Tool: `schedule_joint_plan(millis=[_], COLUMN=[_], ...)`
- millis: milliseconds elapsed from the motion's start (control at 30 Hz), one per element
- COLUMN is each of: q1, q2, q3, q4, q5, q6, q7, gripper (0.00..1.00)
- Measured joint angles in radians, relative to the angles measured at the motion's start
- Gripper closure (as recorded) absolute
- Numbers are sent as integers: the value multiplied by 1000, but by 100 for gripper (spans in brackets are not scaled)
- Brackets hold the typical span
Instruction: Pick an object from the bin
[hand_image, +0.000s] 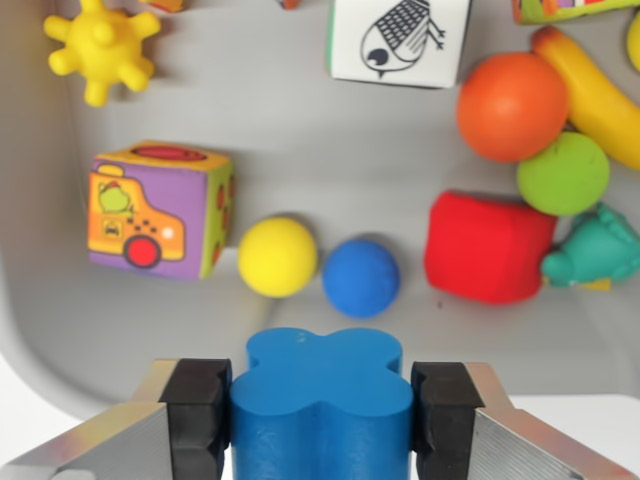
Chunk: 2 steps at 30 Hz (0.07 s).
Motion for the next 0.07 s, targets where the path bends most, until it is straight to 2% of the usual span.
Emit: schedule_joint_plan(millis=[67], q1=[0], q2=[0], q3=[0], q4=[0], q5=[0], q6=[0], q7=[0], gripper=[100])
